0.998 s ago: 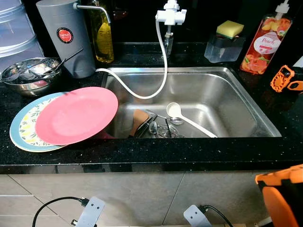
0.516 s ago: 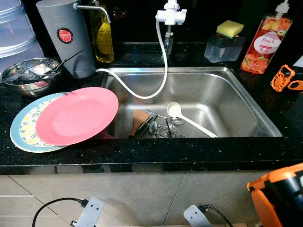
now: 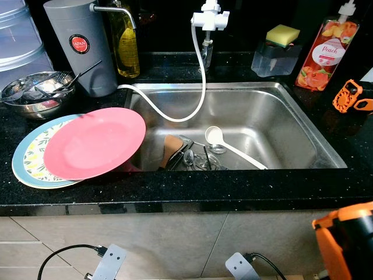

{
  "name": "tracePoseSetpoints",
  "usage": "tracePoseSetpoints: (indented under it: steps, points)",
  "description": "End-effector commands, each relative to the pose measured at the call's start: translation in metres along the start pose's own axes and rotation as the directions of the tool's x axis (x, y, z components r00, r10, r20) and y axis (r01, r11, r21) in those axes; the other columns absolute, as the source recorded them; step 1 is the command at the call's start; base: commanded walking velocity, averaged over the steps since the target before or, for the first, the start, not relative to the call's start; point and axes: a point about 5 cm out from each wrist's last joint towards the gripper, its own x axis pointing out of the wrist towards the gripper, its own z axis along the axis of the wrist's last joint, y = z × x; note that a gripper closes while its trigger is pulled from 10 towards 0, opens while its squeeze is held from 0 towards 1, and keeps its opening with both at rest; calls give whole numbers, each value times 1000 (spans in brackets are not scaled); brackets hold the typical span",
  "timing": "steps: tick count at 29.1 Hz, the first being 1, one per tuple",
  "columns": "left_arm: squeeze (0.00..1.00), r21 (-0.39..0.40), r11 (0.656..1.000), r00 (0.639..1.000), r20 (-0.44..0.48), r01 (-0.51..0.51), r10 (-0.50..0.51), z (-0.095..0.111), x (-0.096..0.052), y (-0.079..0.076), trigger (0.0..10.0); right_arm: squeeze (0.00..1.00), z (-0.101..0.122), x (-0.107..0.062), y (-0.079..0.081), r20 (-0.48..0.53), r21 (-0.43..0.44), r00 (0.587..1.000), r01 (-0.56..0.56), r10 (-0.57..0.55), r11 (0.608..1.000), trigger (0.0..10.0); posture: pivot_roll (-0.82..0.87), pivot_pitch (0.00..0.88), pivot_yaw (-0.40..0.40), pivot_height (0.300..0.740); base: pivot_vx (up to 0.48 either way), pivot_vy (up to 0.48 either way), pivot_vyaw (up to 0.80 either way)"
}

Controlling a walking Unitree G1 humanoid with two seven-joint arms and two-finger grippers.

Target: Kitchen organization

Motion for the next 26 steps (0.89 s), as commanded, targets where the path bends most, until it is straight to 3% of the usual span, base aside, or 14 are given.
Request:
tracePoseSetpoints:
  steps: [1,26]
  points:
    - [0,15,1000,1000,-9,-10,10,-5,-2,6,10000,0,-4,0,7,-20,-2,1000,-22,22,1000,10000,150,0,-6,740,0,0,0]
    - [0,10,1000,1000,0,-2,2,-3,-1,2,10000,0,-6,-1,5,-22,-6,1000,-22,21,1000,10000,147,0,-13,740,0,0,0]
